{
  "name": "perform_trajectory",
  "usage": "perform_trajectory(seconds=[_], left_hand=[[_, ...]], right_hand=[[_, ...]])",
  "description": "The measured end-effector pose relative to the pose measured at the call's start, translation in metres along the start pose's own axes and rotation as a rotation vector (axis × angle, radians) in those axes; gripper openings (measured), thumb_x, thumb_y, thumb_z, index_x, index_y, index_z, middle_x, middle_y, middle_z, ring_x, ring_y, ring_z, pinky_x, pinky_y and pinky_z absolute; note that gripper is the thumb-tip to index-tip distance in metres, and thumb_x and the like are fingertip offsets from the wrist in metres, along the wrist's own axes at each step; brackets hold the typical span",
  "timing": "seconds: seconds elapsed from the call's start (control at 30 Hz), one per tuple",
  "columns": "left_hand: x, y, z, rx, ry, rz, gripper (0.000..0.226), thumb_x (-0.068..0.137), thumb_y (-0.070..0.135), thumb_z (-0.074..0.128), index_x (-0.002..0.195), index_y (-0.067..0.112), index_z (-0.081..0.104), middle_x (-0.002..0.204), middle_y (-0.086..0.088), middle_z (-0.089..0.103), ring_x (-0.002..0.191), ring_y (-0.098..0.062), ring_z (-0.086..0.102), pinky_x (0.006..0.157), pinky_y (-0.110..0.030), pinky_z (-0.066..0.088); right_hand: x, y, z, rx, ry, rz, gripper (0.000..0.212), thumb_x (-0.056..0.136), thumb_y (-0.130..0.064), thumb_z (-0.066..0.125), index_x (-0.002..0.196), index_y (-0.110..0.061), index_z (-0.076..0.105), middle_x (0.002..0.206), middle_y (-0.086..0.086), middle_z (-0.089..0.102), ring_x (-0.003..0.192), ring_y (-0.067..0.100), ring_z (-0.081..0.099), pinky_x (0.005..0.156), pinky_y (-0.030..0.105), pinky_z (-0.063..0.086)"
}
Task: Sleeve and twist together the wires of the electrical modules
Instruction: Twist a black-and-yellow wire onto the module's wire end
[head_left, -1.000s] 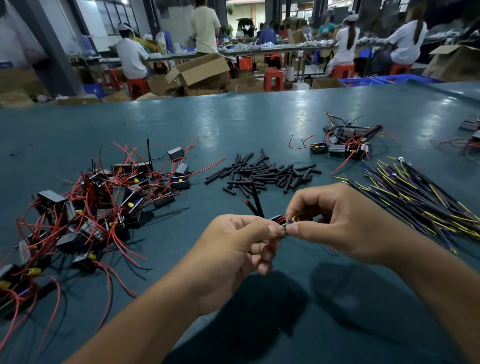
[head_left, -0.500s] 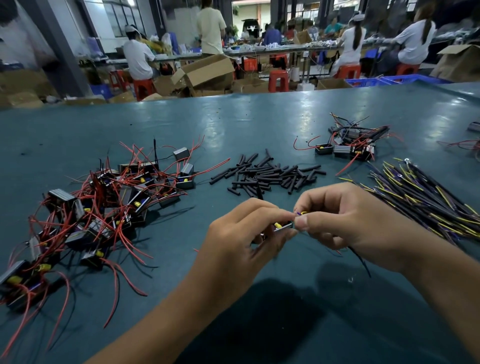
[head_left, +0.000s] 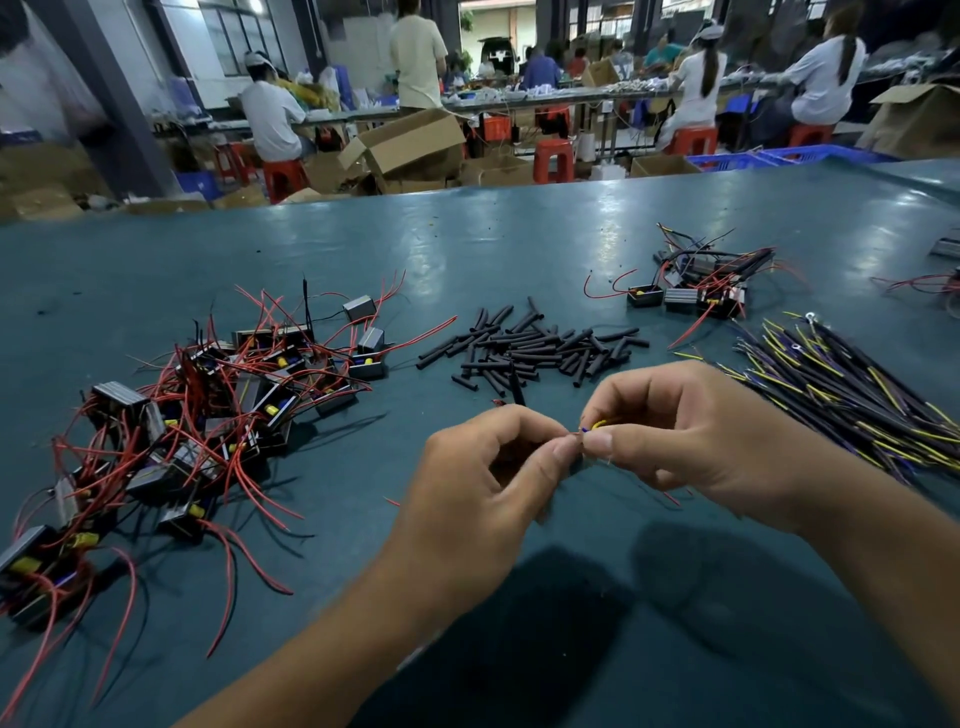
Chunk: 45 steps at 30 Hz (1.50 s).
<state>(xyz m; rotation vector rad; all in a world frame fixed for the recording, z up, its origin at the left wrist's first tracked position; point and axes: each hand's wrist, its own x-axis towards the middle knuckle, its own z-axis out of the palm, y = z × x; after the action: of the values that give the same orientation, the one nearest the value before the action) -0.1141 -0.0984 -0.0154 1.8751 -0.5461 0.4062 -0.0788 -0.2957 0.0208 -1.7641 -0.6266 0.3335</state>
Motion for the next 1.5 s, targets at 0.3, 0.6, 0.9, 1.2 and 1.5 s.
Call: perform_trajectory(seconds=[0.3, 0.6, 0.9, 1.2, 1.5], left_hand=[[0.006, 0.012, -0.008, -0.815, -0.274, -0.783, 0.013, 0.089, 0.014, 0.064, 0.079, 0.009, 0.069, 0.066, 0.0, 0.055, 0.048, -0.004, 0.045, 0.04, -0.014, 0.037], [0.006, 0.004, -0.01, -0.515, -0.159, -0.514, 0.021, 0.097, 0.01, 0.062, 0.078, 0.007, 0.071, 0.068, -0.007, 0.06, 0.048, -0.011, 0.052, 0.042, -0.02, 0.044], [0.001, -0.001, -0.005, 0.246, 0.096, 0.088, 0.014, 0.087, 0.028, 0.073, 0.092, 0.015, 0.072, 0.079, 0.008, 0.067, 0.064, -0.01, 0.064, 0.06, -0.022, 0.051], [0.002, -0.005, -0.003, 0.402, 0.183, 0.219, 0.009, 0.09, 0.017, 0.075, 0.091, 0.009, 0.071, 0.082, 0.004, 0.066, 0.068, -0.006, 0.058, 0.061, -0.014, 0.045], [0.0, -0.005, 0.0, 0.28, 0.159, 0.128, 0.007, 0.094, 0.02, 0.067, 0.088, 0.017, 0.07, 0.075, 0.015, 0.061, 0.061, -0.003, 0.055, 0.055, -0.017, 0.045]], right_hand=[[0.002, 0.001, -0.003, -0.2, -0.031, -0.154, 0.013, 0.085, -0.024, 0.066, 0.086, -0.011, 0.069, 0.067, -0.015, 0.065, 0.058, -0.005, 0.056, 0.058, 0.005, 0.041], [0.006, 0.006, 0.001, -0.284, 0.087, -0.131, 0.02, 0.087, -0.036, 0.061, 0.082, -0.018, 0.07, 0.063, -0.006, 0.064, 0.05, -0.001, 0.046, 0.051, 0.011, 0.036], [0.008, 0.009, 0.0, -0.352, 0.175, -0.171, 0.027, 0.09, -0.043, 0.055, 0.08, -0.021, 0.067, 0.06, -0.007, 0.061, 0.05, 0.001, 0.046, 0.051, 0.012, 0.037], [0.01, 0.015, 0.007, -0.26, 0.139, -0.145, 0.028, 0.091, -0.047, 0.054, 0.084, -0.023, 0.067, 0.06, -0.006, 0.06, 0.048, 0.004, 0.043, 0.046, 0.015, 0.035], [0.01, 0.013, 0.012, -0.215, 0.214, -0.156, 0.026, 0.091, -0.043, 0.055, 0.08, -0.022, 0.066, 0.057, -0.006, 0.057, 0.047, 0.003, 0.041, 0.046, 0.012, 0.032]])
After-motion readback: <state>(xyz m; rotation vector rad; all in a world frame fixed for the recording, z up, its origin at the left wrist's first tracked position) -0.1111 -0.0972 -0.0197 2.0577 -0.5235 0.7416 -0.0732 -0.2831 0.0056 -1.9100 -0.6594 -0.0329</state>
